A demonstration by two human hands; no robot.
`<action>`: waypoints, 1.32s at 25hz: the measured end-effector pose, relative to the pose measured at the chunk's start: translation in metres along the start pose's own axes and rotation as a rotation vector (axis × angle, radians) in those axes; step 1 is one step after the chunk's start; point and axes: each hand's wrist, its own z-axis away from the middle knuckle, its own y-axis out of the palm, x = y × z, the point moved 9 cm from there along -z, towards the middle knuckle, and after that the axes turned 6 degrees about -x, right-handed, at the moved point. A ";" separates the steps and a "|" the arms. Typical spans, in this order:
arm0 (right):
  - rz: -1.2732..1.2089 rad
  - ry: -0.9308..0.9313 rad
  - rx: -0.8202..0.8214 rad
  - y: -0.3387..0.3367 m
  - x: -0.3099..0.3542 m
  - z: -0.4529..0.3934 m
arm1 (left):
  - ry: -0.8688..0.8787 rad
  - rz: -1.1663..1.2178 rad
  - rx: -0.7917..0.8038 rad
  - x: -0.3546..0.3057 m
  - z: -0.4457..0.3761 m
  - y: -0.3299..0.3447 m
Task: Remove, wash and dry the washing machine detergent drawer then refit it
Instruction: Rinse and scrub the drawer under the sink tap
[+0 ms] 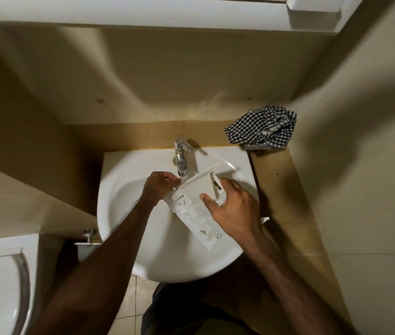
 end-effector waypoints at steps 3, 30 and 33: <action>0.008 0.004 -0.045 -0.003 -0.001 0.000 | -0.060 -0.103 -0.053 0.004 0.001 -0.003; -0.190 0.353 -0.101 0.003 -0.019 0.000 | -0.186 0.506 -0.101 0.018 0.032 0.023; -0.205 0.366 -0.112 0.004 -0.015 0.002 | -0.220 0.520 -0.144 0.024 0.026 0.021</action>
